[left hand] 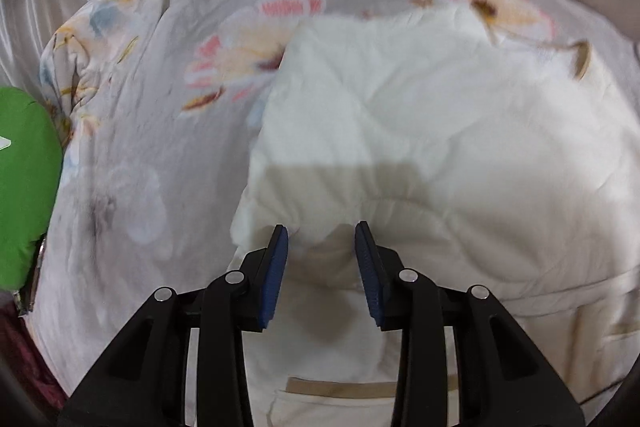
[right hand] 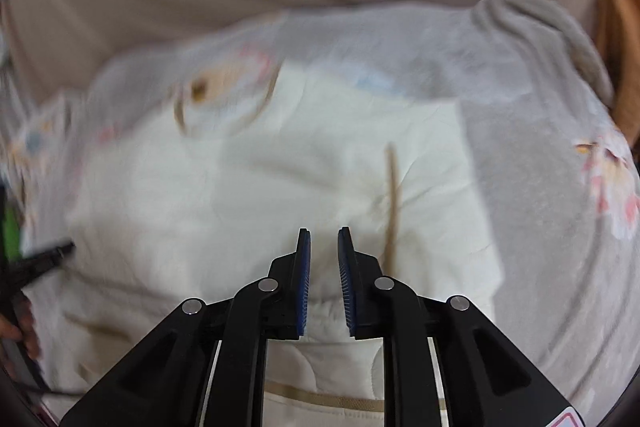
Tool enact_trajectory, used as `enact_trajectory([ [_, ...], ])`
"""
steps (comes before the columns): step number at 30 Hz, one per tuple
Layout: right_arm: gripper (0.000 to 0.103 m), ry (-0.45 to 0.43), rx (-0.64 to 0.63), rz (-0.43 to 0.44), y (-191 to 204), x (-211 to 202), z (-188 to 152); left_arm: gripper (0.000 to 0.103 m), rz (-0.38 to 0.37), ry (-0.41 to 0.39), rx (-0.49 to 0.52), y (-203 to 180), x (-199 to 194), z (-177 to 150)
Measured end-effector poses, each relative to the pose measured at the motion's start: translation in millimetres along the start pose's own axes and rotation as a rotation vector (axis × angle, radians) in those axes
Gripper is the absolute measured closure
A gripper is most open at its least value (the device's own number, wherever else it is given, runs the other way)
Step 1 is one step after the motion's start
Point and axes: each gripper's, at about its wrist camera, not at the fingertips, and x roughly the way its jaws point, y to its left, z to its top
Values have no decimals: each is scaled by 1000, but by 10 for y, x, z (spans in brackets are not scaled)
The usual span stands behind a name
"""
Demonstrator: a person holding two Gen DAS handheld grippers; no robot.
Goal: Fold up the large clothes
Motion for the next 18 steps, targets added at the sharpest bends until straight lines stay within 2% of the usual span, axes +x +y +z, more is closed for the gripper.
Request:
enact_trajectory([
  [2,103,23,43,6,-207,101,-123,69,24,-15,7,41,31,-58],
  [4,103,8,92,-16,-395,-83,-189,69,66,-9,5,145,-8,-109],
  [5,98,-7,106,-58,-490,-233,-243,69,51,-3,-16,234,-38,-134],
  [6,96,-25,122,-59,-604,-411,-323,69,35,4,-46,355,-88,-180],
  [8,94,-53,155,-39,-797,-743,-505,69,29,28,-79,555,-189,-294],
  [10,91,-75,160,-20,-925,-1069,-753,66,-28,27,-122,765,-375,-506],
  [12,74,-76,175,6,-996,-1385,-1084,50,-95,41,-154,928,-560,-785],
  [14,45,-63,198,39,-1056,-1638,-1463,40,-141,58,-178,1055,-729,-1111],
  [16,38,-18,221,62,-1066,-1738,-1790,34,-177,100,-196,1129,-806,-1404],
  [18,34,44,259,67,-1086,-1778,-2142,30,-214,150,-215,1169,-838,-1657],
])
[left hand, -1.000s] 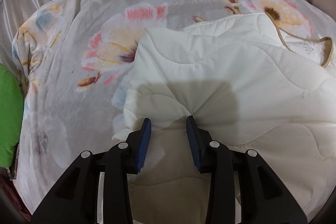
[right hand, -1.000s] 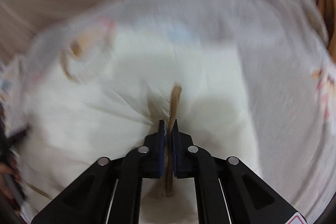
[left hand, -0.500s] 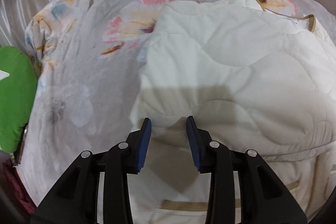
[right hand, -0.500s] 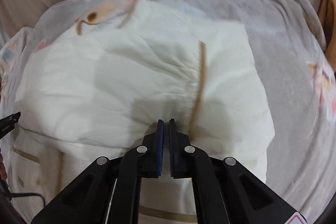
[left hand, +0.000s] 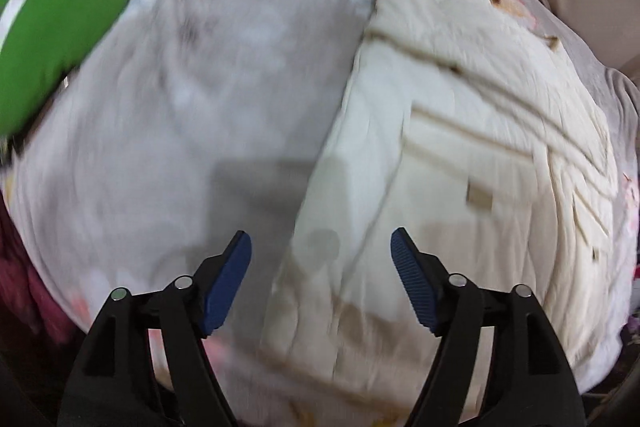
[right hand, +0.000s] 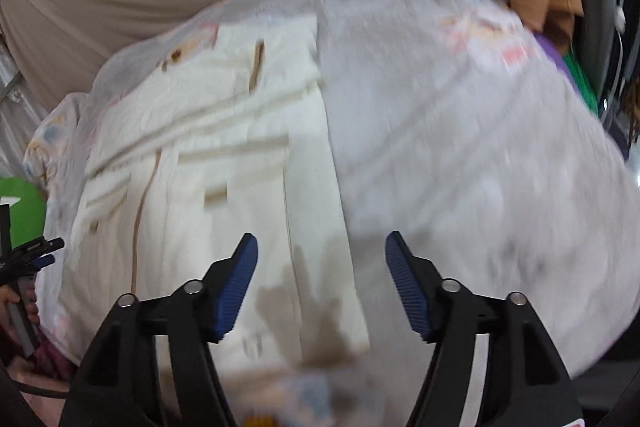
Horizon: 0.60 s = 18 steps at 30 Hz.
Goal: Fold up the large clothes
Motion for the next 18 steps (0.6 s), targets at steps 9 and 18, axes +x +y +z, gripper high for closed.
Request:
enact_trajectory([
  [9,31,90,275,105,-383,273,-666,22,-105,139,-190,291,298,-554],
  [18,67,77,318,183,-214,573,-482,84,-215,131,-132,57,243,-406],
])
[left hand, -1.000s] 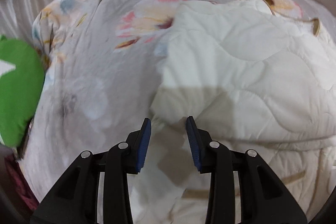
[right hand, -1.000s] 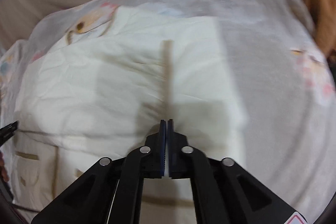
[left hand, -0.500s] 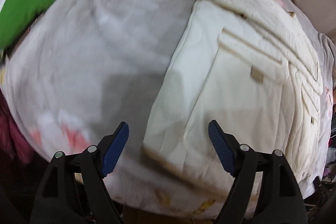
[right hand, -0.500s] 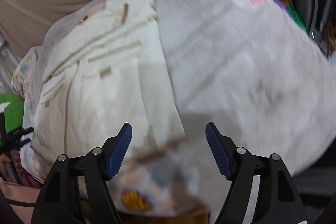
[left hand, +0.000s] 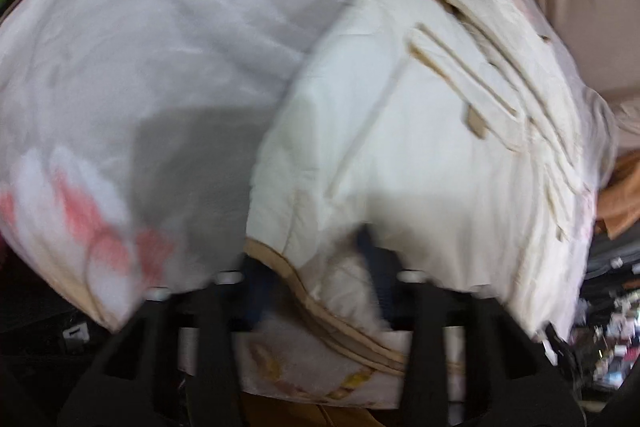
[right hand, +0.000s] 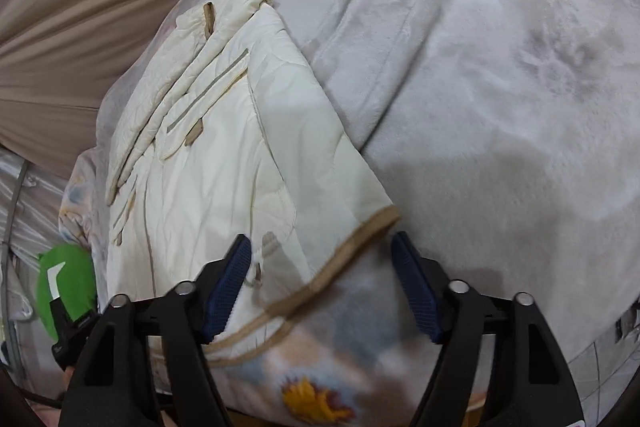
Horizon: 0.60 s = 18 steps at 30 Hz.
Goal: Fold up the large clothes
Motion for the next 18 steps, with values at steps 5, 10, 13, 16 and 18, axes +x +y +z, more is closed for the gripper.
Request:
enact_trajectory([
  [5,98,-88,-101,29,244,-325,-2,93,-51,-75,82,-233,-413,-54],
  [10,99,-165,-217,39,457,-964,-77,93,-141,-132,74,-222,-1067,-193],
  [13,99,-201,-251,22,538,-1298,-144,93,-180,-209,48,-200,-1526,-250],
  [16,99,-282,-271,57,737,-1577,-29,94,-205,-306,40,-379,-1853,-148],
  [18,99,-359,-305,97,944,-1687,181,94,-227,-397,83,-613,-2028,89],
])
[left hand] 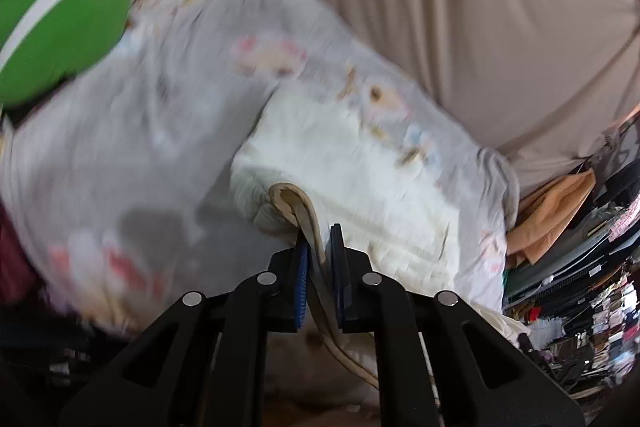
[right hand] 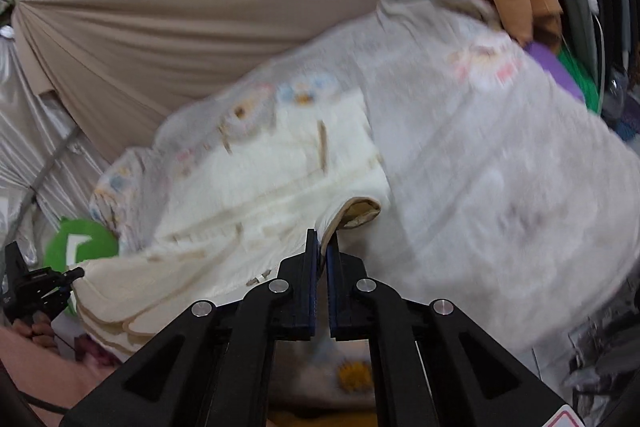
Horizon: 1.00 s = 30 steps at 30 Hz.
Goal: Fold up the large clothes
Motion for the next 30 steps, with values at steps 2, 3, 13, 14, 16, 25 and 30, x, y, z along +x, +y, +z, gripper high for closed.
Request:
enact_trajectory([
  [2,99,-93,-41,37,153,106,361,93,4,-73,73,-197,71,221],
  [3,99,-130,-56,48,208,189,514,93,2,-108,98,-292,163,390],
  [13,98,-119,-58,-24,401,1847,1507,93,240,-104,228,-531,1810,1274],
  [14,95,-100,-57,-40,398,1997,1515,90,273,-84,229,-486,2016,1301],
  [16,89,-73,-40,-96,348,2302,1536,86,324,-32,238,-379,2376,1336],
  [25,38,-234,36,-149,173,2153,1485,19,368,-116,212,-160,2502,1403],
  [30,34,-54,4,-199,-202,1997,886,13,307,-11,144,280,2177,1045],
])
